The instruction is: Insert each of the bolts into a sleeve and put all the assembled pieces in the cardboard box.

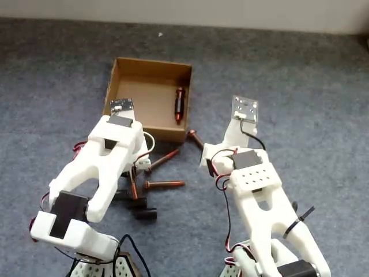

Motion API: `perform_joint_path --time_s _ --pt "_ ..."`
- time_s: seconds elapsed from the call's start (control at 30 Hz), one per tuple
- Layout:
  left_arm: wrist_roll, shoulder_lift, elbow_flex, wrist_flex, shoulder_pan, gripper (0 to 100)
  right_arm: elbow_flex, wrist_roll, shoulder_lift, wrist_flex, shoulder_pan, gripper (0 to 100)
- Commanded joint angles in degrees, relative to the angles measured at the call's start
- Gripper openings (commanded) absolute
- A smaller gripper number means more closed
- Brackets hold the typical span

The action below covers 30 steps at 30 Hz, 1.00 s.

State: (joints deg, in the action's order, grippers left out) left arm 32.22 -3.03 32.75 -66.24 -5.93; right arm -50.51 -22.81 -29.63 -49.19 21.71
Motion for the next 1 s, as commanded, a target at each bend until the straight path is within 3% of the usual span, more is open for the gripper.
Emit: perform_joint_path --time_s 0.0,0.2,0.7,0.97 --pt "0.6 0.6 -1.8 0.4 0.6 1 0.1 0.1 -2.3 1.0 -0.7 0.5" --pt "0.7 3.3 -3.6 0.0 0.6 1 0.1 0.1 -2.3 0.9 -0.6 0.5" --pt "0.2 31.2 -3.3 0.0 0.0 1 0.1 0.5 -3.0 0.7 -0.4 0.5" --pt "-8.3 43.3 -1.9 -1.1 -0.7 1 0.0 2.7 -8.7 -0.5 1.5 0.5"
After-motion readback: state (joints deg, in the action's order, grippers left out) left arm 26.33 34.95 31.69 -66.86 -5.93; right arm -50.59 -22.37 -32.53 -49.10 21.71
